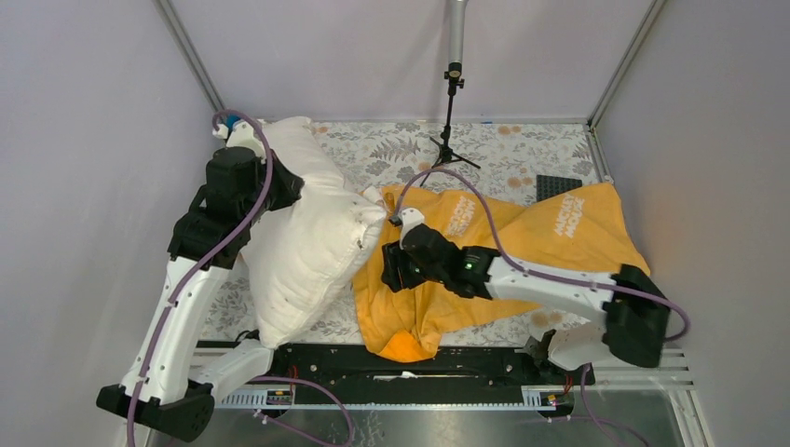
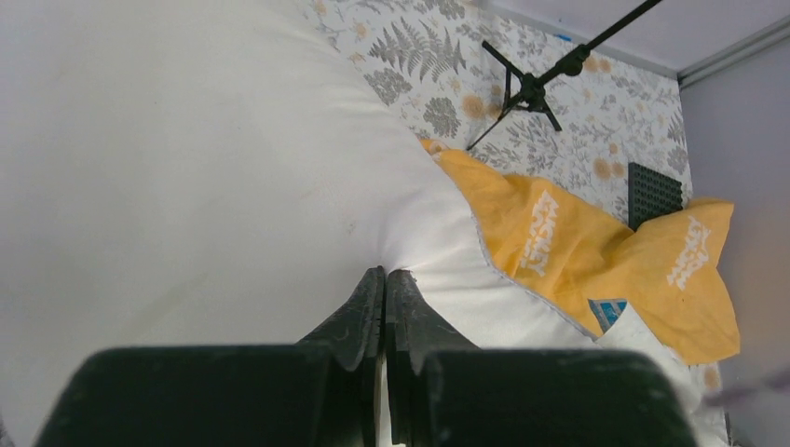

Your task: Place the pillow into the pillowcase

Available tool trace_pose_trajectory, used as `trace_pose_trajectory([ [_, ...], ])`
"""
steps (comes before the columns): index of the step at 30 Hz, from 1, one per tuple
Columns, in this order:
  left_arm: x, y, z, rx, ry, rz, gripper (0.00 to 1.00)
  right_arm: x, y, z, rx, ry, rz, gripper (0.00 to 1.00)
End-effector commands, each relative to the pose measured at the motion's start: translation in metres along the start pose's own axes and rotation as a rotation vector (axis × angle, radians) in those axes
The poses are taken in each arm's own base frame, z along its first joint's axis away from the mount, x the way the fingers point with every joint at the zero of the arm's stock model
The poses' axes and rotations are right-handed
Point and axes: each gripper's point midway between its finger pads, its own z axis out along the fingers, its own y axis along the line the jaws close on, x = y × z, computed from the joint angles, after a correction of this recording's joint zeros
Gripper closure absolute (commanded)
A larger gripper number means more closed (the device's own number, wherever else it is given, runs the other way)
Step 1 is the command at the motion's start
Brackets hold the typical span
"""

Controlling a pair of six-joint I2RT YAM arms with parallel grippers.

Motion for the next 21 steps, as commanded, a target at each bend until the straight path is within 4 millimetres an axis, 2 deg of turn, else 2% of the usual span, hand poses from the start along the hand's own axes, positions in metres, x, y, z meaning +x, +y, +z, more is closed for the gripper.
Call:
trace_pose_trajectory([
  [1, -0.074, -0.011, -0.055, 0.025, -0.306, -0.067, 1.0, 0.003, -0.009, 0.046, -0.001, 0.082, 0.005, 0.42],
  [6, -0.081, -0.007, -0.071, 0.019, -0.36, -0.111, 1.0, -0.006, -0.019, 0.09, 0.049, 0.08, 0.039, 0.33],
  [11, -0.083, -0.001, -0.082, 0.008, -0.406, -0.149, 1.0, -0.01, -0.032, 0.13, 0.174, 0.107, 0.061, 0.34],
  [15, -0.087, -0.001, -0.094, 0.023, -0.443, -0.163, 1.0, -0.011, -0.052, 0.148, 0.317, 0.125, 0.07, 0.35],
  [18, -0.087, -0.004, -0.095, 0.042, -0.437, -0.161, 1.0, -0.004, -0.063, 0.159, 0.393, 0.167, 0.053, 0.36],
  [21, -0.086, -0.006, -0.093, 0.049, -0.428, -0.157, 1.0, 0.001, -0.072, 0.168, 0.449, 0.198, 0.032, 0.45],
])
